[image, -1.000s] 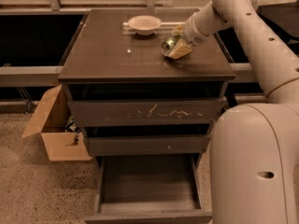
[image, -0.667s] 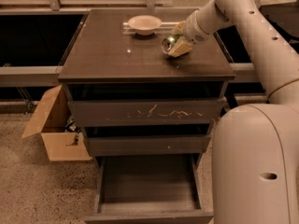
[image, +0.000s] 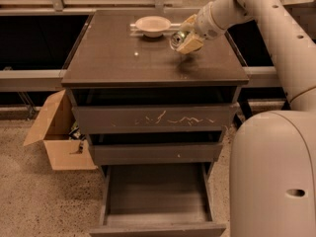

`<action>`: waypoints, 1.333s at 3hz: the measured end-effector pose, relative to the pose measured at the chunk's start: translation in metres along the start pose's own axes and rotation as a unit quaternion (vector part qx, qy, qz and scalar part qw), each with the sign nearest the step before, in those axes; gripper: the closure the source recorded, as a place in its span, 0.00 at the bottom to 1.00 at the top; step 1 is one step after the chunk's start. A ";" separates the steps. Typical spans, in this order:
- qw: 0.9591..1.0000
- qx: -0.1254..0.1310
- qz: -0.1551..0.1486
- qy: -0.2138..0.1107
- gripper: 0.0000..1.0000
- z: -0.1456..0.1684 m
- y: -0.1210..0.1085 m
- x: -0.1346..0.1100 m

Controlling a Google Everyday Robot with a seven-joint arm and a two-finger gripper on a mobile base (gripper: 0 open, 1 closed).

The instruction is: Place green can into bottom drawer

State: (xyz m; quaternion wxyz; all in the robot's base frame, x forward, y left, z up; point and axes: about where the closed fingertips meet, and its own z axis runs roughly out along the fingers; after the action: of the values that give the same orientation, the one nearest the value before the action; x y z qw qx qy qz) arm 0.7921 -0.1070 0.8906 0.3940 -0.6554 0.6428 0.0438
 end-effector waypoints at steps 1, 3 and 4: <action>1.000 0.012 0.007 -0.004 1.00 -0.012 -0.005 0.000; 0.999 0.020 0.018 -0.017 1.00 -0.028 0.001 0.000; 0.999 0.028 -0.009 -0.020 1.00 -0.045 0.016 -0.019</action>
Offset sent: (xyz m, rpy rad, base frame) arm -0.0123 -0.0381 0.0447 0.0985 -0.0559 -0.0714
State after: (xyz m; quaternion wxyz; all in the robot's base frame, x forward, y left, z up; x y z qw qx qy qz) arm 0.7548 -0.1150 0.9246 0.4253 -0.6489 0.6300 0.0357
